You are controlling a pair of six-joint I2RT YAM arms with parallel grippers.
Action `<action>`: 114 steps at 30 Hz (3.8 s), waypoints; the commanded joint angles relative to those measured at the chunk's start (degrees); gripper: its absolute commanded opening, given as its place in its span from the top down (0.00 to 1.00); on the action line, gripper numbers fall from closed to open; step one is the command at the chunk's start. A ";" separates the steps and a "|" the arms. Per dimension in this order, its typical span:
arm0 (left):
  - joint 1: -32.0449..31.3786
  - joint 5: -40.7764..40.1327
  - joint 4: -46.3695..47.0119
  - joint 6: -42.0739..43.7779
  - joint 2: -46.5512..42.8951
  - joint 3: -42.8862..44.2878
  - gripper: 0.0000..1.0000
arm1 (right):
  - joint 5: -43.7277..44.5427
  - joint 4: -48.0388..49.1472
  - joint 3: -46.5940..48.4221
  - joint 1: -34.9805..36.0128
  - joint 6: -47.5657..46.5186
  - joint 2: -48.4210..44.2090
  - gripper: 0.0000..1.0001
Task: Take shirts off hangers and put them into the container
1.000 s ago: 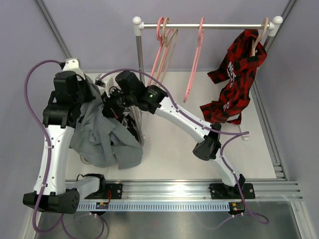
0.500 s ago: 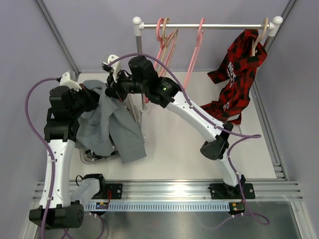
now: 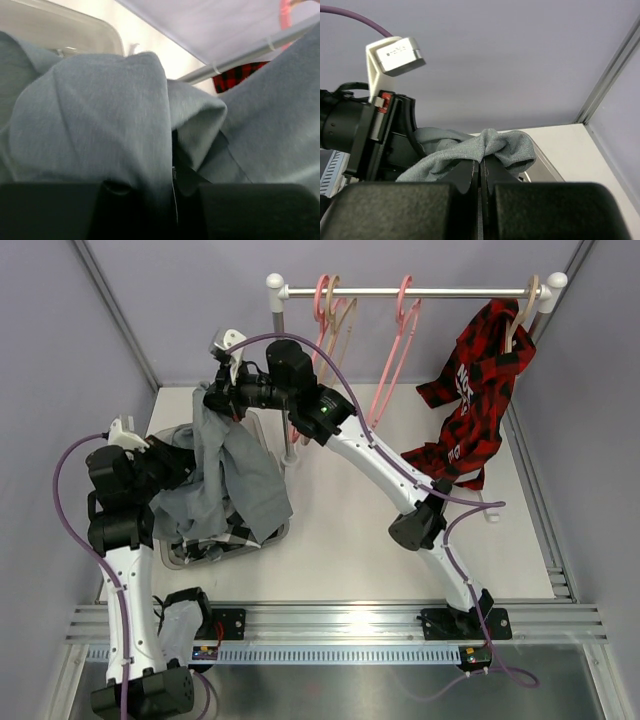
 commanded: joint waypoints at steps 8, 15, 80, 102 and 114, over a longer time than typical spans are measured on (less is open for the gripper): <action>1.60 -8.69 -4.05 -0.27 -1.24 -0.26 0.34 | -5.76 1.50 -5.90 -1.16 11.48 2.49 1.00; 1.69 -17.30 -7.22 -1.42 -4.40 -0.89 0.12 | -13.93 -3.43 -8.69 -0.81 16.84 2.14 1.00; -16.49 -0.26 -2.91 11.25 8.95 32.78 0.20 | 75.44 -49.22 -30.68 -3.35 17.64 -58.33 0.00; -25.38 -3.07 -3.08 15.02 6.84 31.37 0.18 | 70.86 -38.86 -40.79 -34.38 16.85 -52.71 0.68; -30.89 11.35 -2.99 21.96 9.65 34.78 0.23 | 50.94 -28.13 -39.66 -34.56 10.17 -59.38 1.00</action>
